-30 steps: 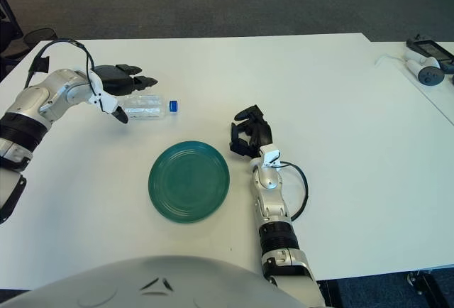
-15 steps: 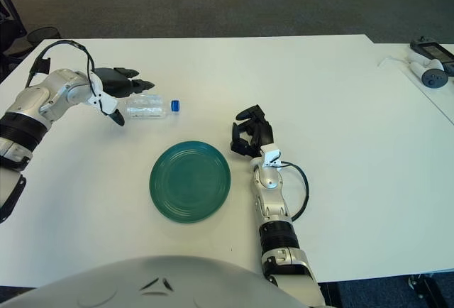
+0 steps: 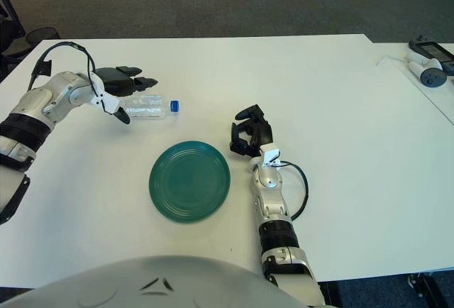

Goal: Put the bottle into the plate.

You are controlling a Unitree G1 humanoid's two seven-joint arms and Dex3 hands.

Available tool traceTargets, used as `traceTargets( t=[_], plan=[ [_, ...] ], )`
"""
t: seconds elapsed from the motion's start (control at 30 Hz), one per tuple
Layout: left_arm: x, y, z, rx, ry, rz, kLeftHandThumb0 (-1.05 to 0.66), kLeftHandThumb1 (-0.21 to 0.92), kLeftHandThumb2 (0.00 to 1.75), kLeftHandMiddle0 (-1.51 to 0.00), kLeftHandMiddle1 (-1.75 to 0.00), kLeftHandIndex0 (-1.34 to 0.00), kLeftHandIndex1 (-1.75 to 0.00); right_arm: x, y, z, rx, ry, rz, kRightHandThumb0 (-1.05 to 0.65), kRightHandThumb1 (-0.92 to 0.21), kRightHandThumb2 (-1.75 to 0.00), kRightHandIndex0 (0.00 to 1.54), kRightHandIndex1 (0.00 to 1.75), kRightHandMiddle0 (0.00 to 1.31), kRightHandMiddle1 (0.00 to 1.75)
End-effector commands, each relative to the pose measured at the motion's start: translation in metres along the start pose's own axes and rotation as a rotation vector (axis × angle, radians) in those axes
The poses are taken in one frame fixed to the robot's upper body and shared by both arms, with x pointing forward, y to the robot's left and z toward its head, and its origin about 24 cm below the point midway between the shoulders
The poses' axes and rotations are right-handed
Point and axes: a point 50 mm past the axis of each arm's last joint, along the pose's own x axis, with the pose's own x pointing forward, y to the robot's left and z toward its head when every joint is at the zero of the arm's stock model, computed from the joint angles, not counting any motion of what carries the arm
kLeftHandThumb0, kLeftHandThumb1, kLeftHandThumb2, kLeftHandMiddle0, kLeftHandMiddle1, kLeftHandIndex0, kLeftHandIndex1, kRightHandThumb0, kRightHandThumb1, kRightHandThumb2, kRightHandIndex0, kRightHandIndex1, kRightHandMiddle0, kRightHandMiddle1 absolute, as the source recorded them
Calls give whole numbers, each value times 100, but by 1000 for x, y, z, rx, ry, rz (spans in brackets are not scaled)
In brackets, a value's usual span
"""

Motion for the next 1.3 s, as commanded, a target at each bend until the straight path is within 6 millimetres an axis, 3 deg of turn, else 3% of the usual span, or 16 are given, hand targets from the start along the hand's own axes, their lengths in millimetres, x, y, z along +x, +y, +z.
traceTargets(
  t=[0.0, 0.33, 0.53, 0.67, 1.27],
  plan=[
    [12, -9, 1, 9, 26, -2, -105, 92, 17, 0, 0, 0, 0, -14, -5, -27, -8, 159, -27, 0, -41, -122, 44, 175, 42, 174],
    [20, -17, 1, 7, 41, -1, -105, 92, 36, 0, 0, 0, 0, -13, -4, -29, -3, 161, -33, -1, -41, -121, 43, 175, 42, 174],
    [27, -21, 3, -10, 49, -23, -105, 92, 36, 0, 0, 0, 0, -14, -5, -29, 5, 155, -29, -1, -41, -121, 43, 175, 42, 174],
    [34, -35, 5, -21, 69, -38, -105, 92, 36, 0, 0, 0, 0, -14, -6, -30, 4, 151, -29, -1, -42, -121, 43, 175, 42, 174],
    [47, -44, 11, -9, 101, -145, -105, 92, 40, -1, 0, 0, 0, -14, -6, -31, 9, 154, -33, -1, -42, -121, 43, 175, 42, 174]
  ],
)
